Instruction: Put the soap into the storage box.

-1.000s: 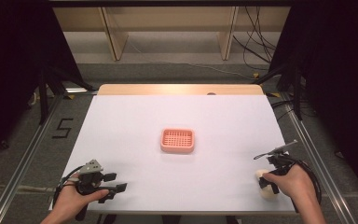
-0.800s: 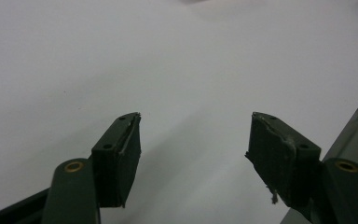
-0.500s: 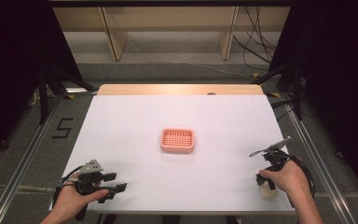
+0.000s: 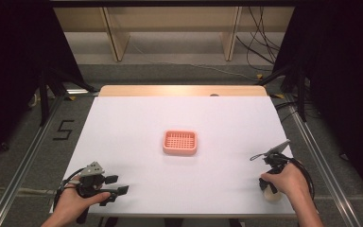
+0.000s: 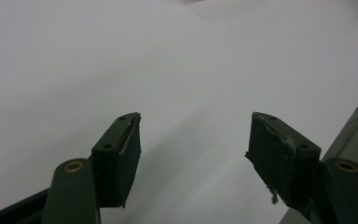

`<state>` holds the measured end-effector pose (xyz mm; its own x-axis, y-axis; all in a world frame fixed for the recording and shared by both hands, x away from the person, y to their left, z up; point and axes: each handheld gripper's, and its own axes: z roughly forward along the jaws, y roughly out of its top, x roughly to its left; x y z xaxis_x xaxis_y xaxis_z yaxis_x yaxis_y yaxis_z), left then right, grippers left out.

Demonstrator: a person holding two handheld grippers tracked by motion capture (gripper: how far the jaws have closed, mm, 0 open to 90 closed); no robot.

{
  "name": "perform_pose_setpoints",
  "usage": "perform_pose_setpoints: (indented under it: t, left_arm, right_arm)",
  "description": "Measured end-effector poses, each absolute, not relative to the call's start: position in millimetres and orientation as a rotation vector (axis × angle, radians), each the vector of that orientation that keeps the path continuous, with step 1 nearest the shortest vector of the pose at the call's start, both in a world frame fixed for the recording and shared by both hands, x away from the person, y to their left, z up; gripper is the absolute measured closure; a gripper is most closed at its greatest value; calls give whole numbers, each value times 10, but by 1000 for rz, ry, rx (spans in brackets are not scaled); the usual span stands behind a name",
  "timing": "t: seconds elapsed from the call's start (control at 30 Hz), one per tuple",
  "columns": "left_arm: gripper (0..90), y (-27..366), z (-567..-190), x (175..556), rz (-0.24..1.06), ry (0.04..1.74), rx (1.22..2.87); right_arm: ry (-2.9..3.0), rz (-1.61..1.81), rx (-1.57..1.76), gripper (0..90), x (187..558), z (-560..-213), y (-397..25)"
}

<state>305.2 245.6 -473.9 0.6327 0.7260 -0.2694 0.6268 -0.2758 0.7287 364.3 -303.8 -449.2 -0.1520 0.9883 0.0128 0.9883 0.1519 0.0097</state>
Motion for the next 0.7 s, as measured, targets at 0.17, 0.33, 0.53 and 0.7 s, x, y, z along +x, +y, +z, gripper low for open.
perform_pose_setpoints:
  t: [0.17, 0.33, 0.53, 0.7]
  left_arm:
    - [339, 2458, -4738, 3052, 146, 1060, 1991]
    - [339, 2457, -4738, 3053, 147, 1060, 1990]
    - [339, 2457, -4741, 3055, 145, 1063, 1990]
    - [339, 2457, -4741, 3053, 146, 1062, 1992]
  right_arm:
    - [-2369, -45, -2045, 492, 3649, -4503, -3028]
    - [-2374, -33, -2082, 500, 3633, -4488, -2998]
    - [-2418, -46, -2044, 501, 3617, -4471, -2992]
    - [-2429, -69, -2010, 502, 3617, -4431, -2989]
